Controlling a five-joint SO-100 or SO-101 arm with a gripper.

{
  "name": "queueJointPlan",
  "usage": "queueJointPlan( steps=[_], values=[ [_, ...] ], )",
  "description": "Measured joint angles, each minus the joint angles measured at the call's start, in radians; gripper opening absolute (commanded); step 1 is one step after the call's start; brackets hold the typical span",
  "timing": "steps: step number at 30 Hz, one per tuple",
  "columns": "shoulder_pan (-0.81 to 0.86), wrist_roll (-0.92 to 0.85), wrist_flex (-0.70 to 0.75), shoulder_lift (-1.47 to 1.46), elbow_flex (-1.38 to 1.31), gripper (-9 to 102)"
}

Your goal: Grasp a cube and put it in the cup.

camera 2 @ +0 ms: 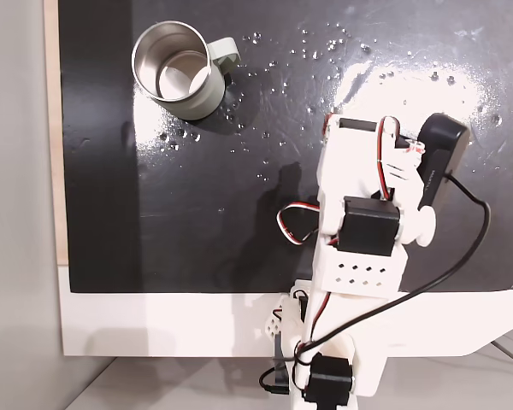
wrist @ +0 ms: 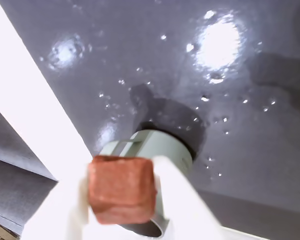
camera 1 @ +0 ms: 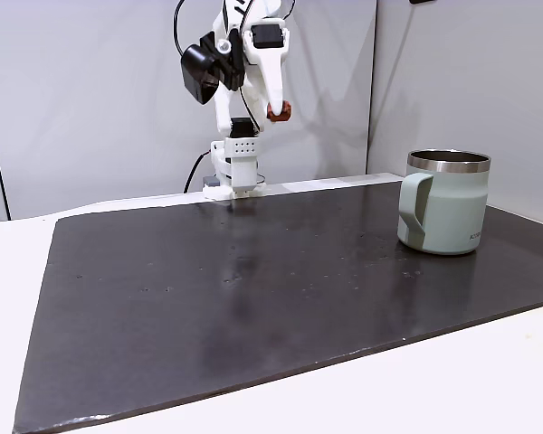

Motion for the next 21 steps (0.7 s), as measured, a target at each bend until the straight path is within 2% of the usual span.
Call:
queueJointPlan(
  steps=[21],
  values=[
    [-0.304, 0.143, 0.135, -0.351, -0.520, 8]
  ],
)
